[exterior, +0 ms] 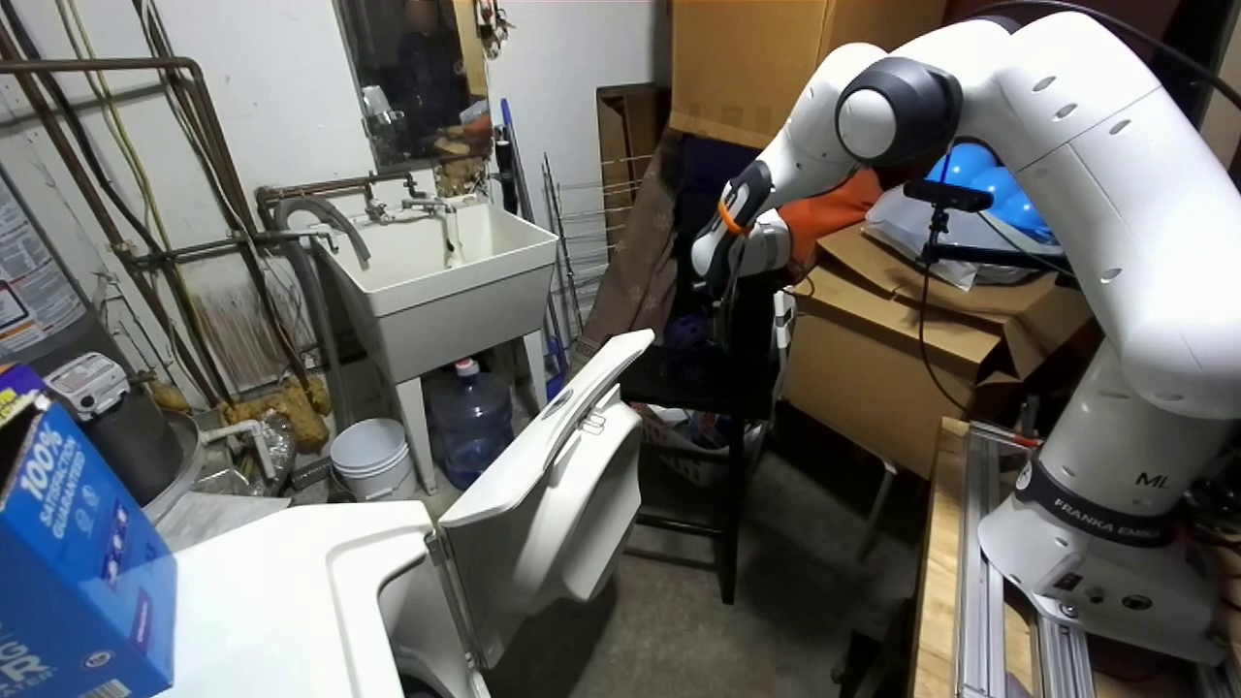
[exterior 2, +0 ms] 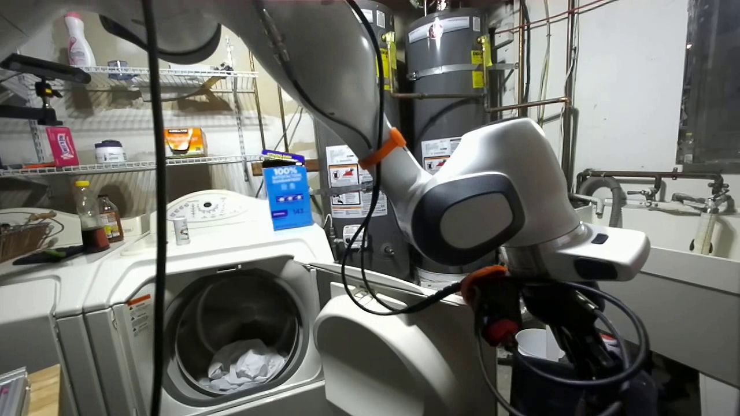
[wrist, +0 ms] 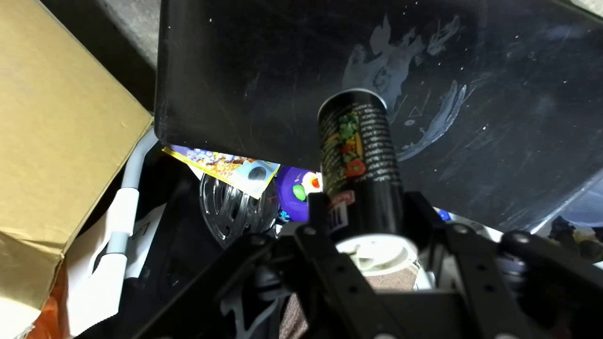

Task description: Move the pepper cellar to the black table

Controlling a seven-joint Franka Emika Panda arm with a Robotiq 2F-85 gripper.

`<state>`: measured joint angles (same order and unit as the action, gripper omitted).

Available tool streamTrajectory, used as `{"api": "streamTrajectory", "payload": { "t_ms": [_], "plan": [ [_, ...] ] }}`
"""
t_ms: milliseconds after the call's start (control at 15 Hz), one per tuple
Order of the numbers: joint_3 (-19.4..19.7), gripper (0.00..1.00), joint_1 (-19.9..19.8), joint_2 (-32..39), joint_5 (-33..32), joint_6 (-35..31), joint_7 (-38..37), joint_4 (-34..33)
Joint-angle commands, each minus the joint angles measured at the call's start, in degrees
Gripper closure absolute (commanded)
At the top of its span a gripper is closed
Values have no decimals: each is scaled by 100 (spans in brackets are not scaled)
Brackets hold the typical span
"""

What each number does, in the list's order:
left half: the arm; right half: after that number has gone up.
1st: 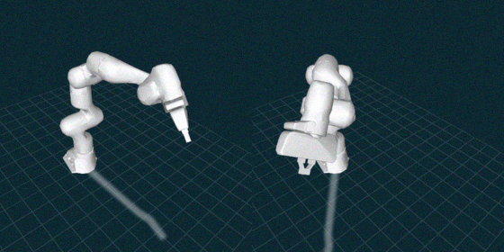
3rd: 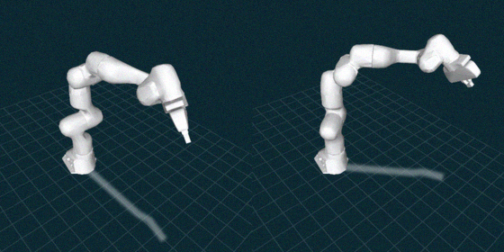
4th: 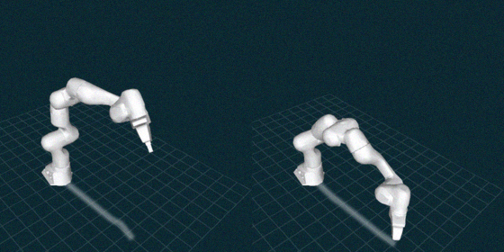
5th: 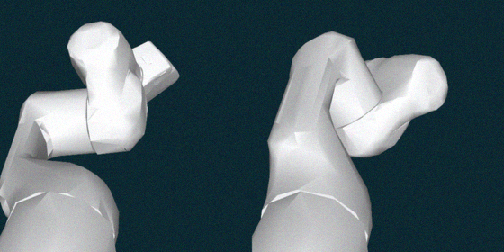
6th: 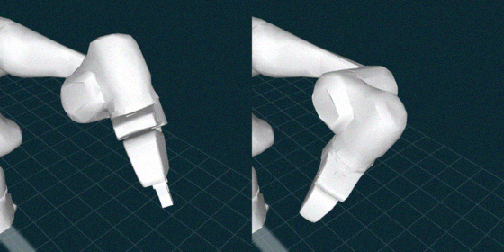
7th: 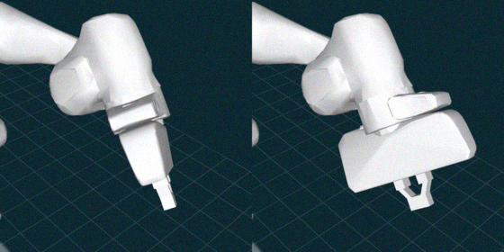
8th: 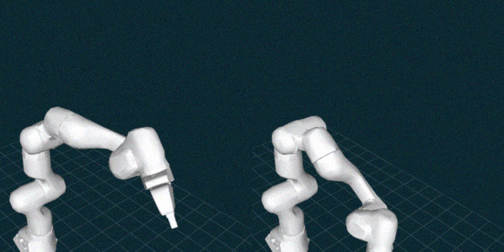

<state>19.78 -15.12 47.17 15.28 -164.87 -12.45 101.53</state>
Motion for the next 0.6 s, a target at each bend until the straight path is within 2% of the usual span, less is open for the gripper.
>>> {"api": "streamTrajectory", "payload": {
  "t_ms": [0, 67, 333, 533],
  "plan": [
    [-71, 55, -127, 47, -160, 52, -111, -120],
    [-71, 80, -156, 70, -159, 75, -110, -164],
    [482, 80, 367, 823, -128, -155, -1229, -843],
    [750, 80, 506, 1422, -431, 132, -1294, -1645]
  ]
}}
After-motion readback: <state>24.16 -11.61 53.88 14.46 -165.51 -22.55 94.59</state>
